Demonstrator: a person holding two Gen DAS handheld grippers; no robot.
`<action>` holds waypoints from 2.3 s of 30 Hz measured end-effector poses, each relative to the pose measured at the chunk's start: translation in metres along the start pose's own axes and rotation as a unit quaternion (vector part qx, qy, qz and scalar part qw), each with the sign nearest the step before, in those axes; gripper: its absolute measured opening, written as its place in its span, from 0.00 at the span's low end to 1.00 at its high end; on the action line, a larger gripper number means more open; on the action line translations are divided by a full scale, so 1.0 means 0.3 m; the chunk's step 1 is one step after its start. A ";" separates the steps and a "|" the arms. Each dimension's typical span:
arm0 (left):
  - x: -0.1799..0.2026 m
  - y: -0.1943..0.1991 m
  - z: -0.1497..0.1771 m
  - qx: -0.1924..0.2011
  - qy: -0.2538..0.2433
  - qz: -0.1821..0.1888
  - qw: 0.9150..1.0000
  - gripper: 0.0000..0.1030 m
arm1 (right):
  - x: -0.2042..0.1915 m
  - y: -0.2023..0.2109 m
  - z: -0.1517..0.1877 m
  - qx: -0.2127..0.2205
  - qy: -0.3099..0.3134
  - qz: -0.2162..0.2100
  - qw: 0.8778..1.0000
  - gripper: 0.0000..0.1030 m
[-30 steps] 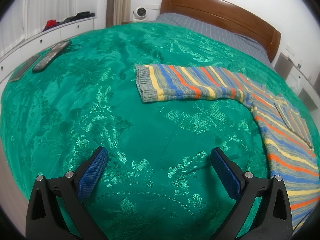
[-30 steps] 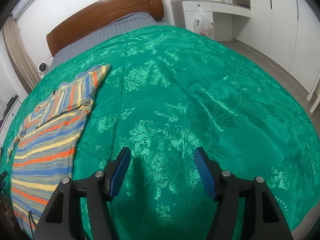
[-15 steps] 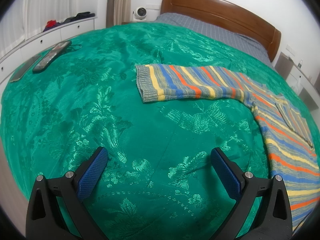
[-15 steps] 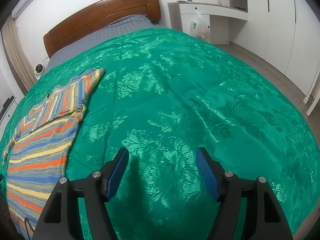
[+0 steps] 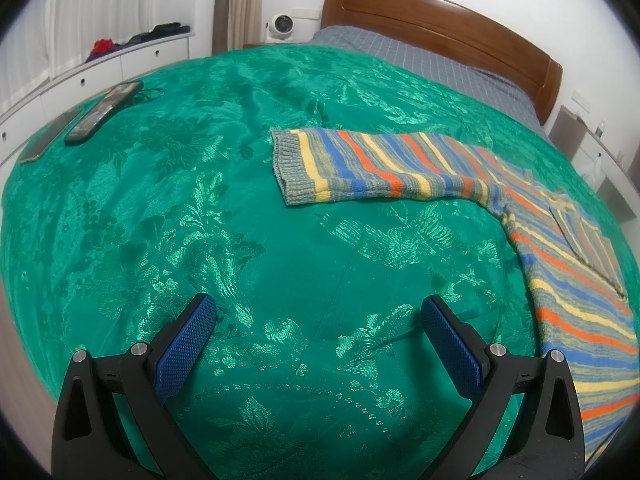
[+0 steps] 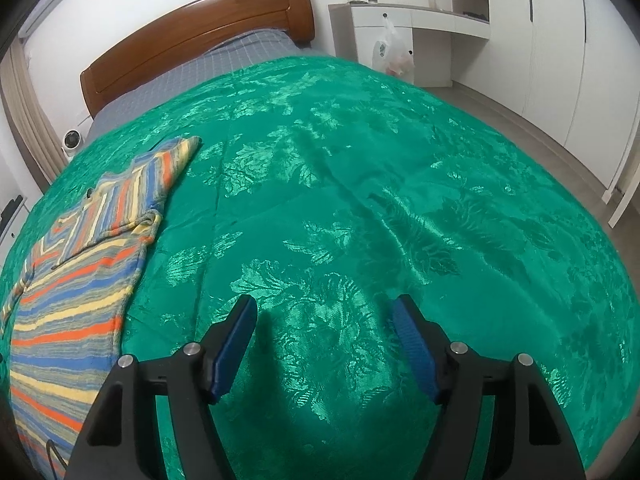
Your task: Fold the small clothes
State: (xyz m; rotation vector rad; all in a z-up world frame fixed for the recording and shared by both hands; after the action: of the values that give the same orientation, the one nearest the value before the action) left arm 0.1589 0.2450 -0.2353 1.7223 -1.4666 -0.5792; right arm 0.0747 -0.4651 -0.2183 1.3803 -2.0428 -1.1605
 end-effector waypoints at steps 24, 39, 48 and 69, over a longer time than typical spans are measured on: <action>0.000 0.000 0.001 0.000 0.000 0.000 1.000 0.99 | 0.018 0.002 0.002 0.002 -0.003 0.008 1.000 0.68; -0.001 -0.001 0.000 0.000 0.000 -0.001 1.000 0.99 | 0.022 -0.003 -0.002 0.004 -0.003 0.010 1.000 0.68; -0.001 -0.002 0.000 0.000 0.000 -0.001 1.000 0.99 | 0.040 -0.023 -0.002 0.005 -0.003 0.018 1.000 0.68; -0.065 0.028 -0.126 -0.041 0.059 0.148 0.986 0.99 | 0.041 -0.077 0.018 0.002 0.010 0.024 1.000 0.87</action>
State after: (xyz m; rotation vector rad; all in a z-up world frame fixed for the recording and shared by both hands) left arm 0.1783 0.2738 -0.2091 1.4166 -1.5533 -0.3664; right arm 0.0785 -0.4778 -0.2417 1.3322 -2.0527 -1.1189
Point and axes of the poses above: each gripper's, at about its wrist camera, not at the fingertips, and y roughly against the way its jaws point, x to its right, z to its underside, the point moved 7 cm from there along -y, roughly the way its jaws point, and after that the axes turned 7 degrees about -x, right-handed, at the moved point
